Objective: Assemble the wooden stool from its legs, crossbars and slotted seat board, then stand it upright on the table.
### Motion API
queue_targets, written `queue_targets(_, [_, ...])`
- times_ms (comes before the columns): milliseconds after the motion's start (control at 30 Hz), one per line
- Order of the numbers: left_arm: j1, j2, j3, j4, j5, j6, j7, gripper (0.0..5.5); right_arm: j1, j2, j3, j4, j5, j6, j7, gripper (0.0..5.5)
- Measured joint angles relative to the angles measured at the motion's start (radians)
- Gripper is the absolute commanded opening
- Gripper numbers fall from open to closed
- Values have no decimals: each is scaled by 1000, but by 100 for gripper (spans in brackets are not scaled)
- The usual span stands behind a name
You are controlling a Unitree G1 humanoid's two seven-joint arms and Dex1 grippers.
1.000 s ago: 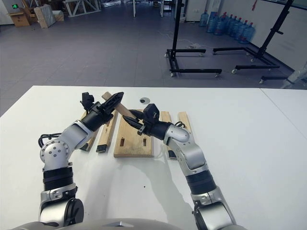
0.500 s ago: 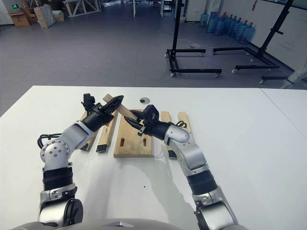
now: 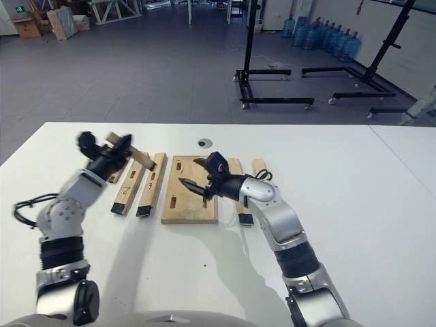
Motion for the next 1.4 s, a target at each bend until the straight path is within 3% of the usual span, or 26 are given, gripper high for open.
queue_targets(100, [-22, 47, 2, 71, 92, -100, -43, 39, 0, 15, -24, 26, 0, -16, -32, 471])
queue_targets(267, [-34, 11, -42, 236, 164, -219, -123, 39, 0, 39, -21, 64, -21, -37, -70, 539])
queue_targets(567, [-66, -1, -118, 482, 323, -384, -229, 39, 5, 57, -16, 84, -38, -39, -93, 540])
queue_targets(1400, [-77, -17, -135, 589, 380, -497, -274, 39, 5, 67, -5, 96, -36, -45, -86, 540])
